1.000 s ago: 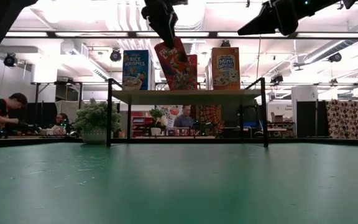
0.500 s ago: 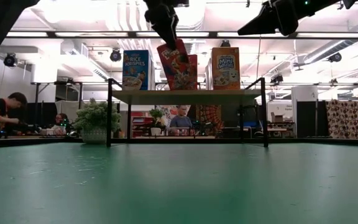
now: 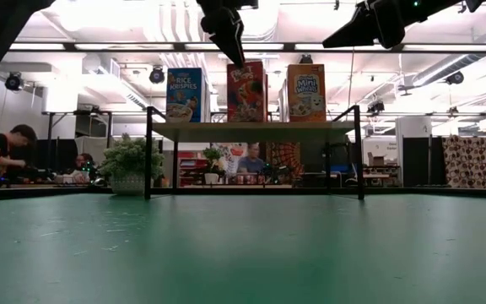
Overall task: Stack cereal on shelf
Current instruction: Put the red cereal box on the shelf aligned with the other red cereal boxes
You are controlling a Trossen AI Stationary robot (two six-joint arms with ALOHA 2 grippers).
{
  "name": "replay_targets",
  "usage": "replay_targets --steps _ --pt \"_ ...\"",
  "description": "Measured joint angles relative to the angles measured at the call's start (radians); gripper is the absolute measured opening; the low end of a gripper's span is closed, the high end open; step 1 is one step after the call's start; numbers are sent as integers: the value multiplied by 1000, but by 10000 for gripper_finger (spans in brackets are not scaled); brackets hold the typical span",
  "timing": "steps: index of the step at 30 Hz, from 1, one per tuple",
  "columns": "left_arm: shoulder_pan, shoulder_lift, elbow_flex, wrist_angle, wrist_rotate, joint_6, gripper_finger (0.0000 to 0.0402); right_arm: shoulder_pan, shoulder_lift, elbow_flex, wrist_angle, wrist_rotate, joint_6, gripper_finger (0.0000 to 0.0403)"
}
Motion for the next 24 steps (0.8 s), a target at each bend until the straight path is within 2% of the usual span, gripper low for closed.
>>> replay_targets --steps 6,10,18,21,24 --pt "-4 -9 1 -10 -1 0 233 0 0 0 -7 0 0 13" --pt "-22 -25 44 -75 0 -17 233 0 0 0 -7 0 1 13" --pt "-85 -91 47 -71 49 -55 231 0 0 0 16 0 1 13" --pt "-92 -117 19 -65 92 -68 231 0 0 0 21 0 -9 13" --pt "-93 -164 -80 5 126 -73 231 0 0 0 29 0 -11 13"
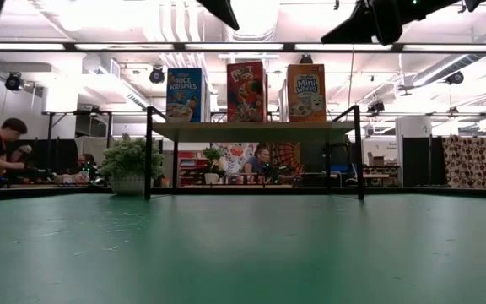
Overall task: Stack cereal on shelf
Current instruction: Put the red cereal box on the shelf aligned with the other red cereal boxes
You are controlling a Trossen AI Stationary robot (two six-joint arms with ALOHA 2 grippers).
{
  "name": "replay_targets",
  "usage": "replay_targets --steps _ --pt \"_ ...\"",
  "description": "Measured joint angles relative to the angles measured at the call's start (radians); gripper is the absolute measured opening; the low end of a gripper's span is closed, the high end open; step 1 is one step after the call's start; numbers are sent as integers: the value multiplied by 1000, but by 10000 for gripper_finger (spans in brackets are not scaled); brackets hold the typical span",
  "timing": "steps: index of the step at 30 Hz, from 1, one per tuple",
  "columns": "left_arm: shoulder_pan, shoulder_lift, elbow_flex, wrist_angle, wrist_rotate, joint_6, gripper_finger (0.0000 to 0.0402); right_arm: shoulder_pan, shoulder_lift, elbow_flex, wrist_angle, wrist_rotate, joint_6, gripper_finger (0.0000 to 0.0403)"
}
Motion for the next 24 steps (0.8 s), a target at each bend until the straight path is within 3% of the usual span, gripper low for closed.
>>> replay_targets --steps 12,17,24 --pt "-14 -369 -721 609 -30 -83 231 0 2 0 67 -9 52 13" --pt "-14 -501 -925 793 -87 -79 231 0 27 0 91 -9 146 13" --pt "-14 -627 -1104 934 -85 -36 231 0 106 0 169 1 245 13"
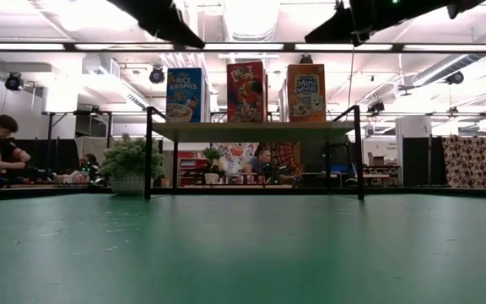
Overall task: Stack cereal on shelf
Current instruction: Put the red cereal box on the shelf aligned with the other red cereal boxes
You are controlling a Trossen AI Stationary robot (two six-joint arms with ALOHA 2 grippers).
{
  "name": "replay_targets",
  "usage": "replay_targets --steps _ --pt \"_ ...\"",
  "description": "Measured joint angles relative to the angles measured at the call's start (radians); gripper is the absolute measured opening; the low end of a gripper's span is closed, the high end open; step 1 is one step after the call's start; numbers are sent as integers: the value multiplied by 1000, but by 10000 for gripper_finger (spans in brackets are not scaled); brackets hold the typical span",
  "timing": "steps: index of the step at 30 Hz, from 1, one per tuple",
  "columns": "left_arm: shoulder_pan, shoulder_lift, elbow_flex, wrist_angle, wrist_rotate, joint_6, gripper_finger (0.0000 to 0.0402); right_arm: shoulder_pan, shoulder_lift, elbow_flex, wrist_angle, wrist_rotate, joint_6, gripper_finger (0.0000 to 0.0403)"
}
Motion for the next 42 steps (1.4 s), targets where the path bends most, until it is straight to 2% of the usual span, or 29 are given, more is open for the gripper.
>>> replay_targets --steps 5,12,19,25,34,42 --pt "0 -42 -86 87 0 33 231 0 59 0 117 0 9 13" --pt "1 -42 -123 117 0 41 231 -10 137 18 223 1 4 13" --pt "1 -33 -124 116 0 33 231 -36 235 89 234 6 -26 13" --pt "1 -33 -127 113 1 16 231 -41 323 155 231 62 -95 13" --pt "1 -33 -129 105 1 14 231 -45 429 224 229 67 -141 13" --pt "1 -33 -136 104 1 6 231 -49 473 238 227 185 -181 13"
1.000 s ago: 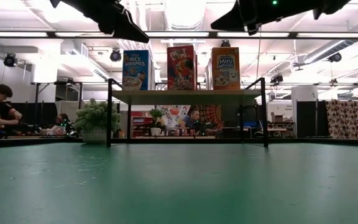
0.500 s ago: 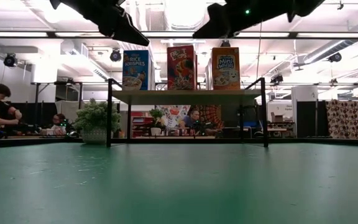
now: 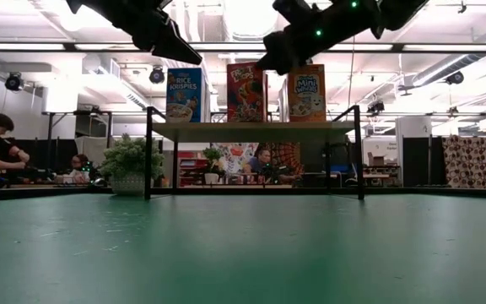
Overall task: Stack cereal on shelf
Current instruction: Put the red cereal box on the shelf aligned with the other red cereal boxes
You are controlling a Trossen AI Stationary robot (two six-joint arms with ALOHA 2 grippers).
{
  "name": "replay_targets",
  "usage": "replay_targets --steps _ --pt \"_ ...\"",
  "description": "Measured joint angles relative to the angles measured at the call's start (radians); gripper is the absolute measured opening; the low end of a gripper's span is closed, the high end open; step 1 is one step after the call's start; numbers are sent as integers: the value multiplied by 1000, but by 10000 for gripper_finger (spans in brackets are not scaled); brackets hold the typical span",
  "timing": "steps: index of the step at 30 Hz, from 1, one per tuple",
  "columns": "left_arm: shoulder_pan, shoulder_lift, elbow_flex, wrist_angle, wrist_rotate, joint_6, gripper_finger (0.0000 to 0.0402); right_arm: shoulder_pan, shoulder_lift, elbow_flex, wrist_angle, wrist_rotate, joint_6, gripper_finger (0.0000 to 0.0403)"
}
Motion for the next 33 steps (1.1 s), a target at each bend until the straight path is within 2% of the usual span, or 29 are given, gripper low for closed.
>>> replay_targets --steps 6,15,19,23,30,33 --pt "0 5 -1 18 3 -2 231 -18 0 0 2 2 1 13" --pt "1 78 -39 201 29 7 231 -44 0 -1 2 6 1 13" --pt "4 102 -39 253 28 9 231 -43 0 -2 -2 56 -17 13" --pt "16 113 -39 264 26 9 231 -43 0 -2 -27 62 -18 13" --pt "27 139 -39 313 -66 12 231 -36 -2 -2 -44 62 -13 13" --pt "27 165 -39 340 -72 19 219 -27 -12 -2 -43 61 -14 13"
